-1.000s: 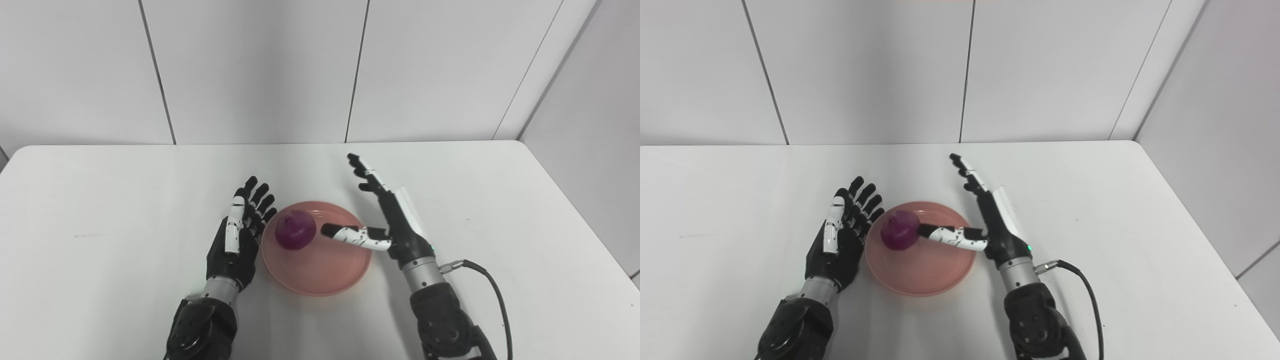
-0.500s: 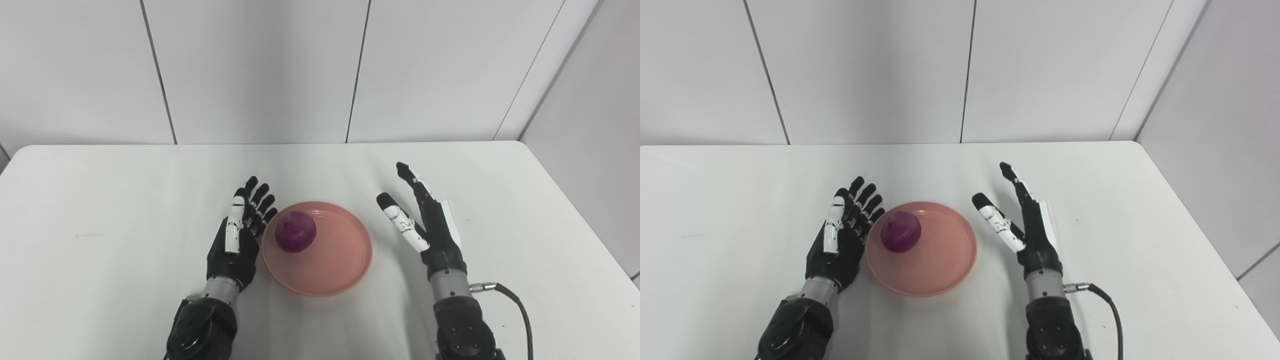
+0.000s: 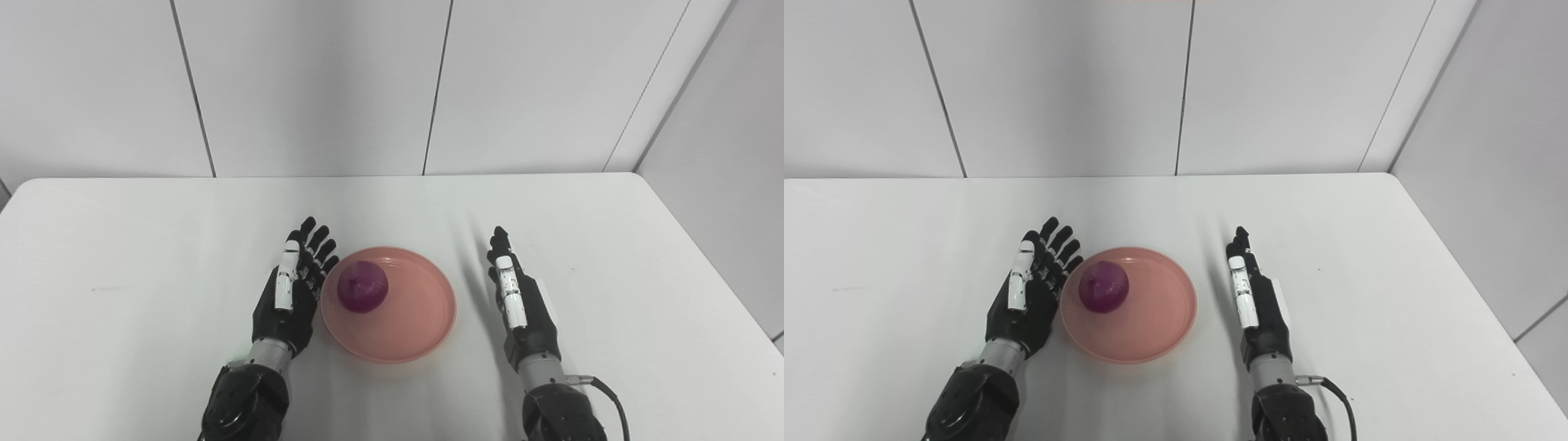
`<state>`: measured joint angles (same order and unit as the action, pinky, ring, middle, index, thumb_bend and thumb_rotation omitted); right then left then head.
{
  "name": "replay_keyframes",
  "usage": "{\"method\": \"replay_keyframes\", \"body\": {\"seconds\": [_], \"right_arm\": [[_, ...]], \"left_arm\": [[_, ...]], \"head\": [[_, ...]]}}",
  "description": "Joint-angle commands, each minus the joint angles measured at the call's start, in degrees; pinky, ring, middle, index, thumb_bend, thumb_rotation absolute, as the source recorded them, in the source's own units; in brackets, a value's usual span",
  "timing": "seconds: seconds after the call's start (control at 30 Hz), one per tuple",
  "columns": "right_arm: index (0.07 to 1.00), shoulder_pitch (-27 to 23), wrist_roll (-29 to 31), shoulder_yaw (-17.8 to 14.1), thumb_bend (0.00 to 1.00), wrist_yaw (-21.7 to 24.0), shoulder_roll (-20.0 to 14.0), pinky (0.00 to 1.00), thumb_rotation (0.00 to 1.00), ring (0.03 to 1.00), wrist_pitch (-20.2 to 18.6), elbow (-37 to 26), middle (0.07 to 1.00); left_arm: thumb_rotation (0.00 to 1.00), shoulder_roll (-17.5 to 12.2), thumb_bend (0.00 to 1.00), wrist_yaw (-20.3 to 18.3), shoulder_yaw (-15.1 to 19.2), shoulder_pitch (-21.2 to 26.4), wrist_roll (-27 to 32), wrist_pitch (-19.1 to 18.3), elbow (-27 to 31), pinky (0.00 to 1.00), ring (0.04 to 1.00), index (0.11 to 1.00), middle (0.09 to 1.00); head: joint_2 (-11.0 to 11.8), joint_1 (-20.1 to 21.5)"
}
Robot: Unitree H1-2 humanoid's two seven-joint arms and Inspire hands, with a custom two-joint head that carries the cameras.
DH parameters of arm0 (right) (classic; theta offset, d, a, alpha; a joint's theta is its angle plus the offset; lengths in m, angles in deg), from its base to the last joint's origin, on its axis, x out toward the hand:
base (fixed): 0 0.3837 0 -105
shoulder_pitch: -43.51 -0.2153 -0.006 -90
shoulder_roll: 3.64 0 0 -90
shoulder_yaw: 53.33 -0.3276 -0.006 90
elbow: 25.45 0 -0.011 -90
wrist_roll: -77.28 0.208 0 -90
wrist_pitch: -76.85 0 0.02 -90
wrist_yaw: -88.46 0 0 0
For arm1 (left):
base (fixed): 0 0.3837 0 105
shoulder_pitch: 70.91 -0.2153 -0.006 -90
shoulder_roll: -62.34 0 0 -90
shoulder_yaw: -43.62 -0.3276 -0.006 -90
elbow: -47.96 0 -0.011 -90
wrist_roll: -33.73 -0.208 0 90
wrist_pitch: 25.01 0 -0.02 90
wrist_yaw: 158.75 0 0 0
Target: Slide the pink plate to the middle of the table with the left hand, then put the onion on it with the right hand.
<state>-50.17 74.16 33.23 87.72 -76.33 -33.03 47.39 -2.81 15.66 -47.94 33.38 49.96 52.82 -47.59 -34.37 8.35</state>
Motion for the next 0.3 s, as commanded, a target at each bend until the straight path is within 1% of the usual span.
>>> {"method": "replay_keyframes", "body": {"seconds": [0.0,0.03,0.07,0.17,0.27], "right_arm": [[1.0,-0.38,0.93,0.25,0.37,-0.02,0.35,1.0,1.0,1.0,2.86,-1.44,1.0],[1.0,-0.14,1.11,0.3,0.37,-0.54,0.91,1.0,1.0,1.0,3.29,-1.42,1.0],[1.0,0.07,1.14,0.33,0.31,-1.06,1.48,1.0,1.0,0.999,3.56,-1.48,1.0],[1.0,0.57,-0.18,0.75,0.25,-2.87,2.72,1.0,1.0,0.998,3.37,-1.91,1.0],[1.0,0.97,-0.7,1.12,0.23,-3.68,3.25,1.0,1.0,0.997,3.13,-2.06,1.0]], "left_arm": [[1.0,-0.41,0.45,0.23,0.32,-1.12,0.06,-1.94,-0.14,0.96,0.969,0.971,0.975],[1.0,-0.45,0.45,0.26,0.34,-1.14,-0.01,-2.03,-0.08,0.96,0.968,0.971,0.975],[1.0,-0.5,0.45,0.29,0.35,-1.16,-0.08,-2.07,-0.02,0.96,0.967,0.969,0.974],[1.0,-0.64,0.45,0.36,0.26,-1.35,-0.34,-2.05,0.27,0.96,0.966,0.966,0.972],[1.0,-0.61,0.45,0.48,0.33,-1.45,-0.26,-2.31,0.4,0.96,0.964,0.965,0.97]], "head": [[0.02,-0.03],[0.05,0.15],[0.08,0.24],[0.09,0.3],[0.03,0.04]]}}
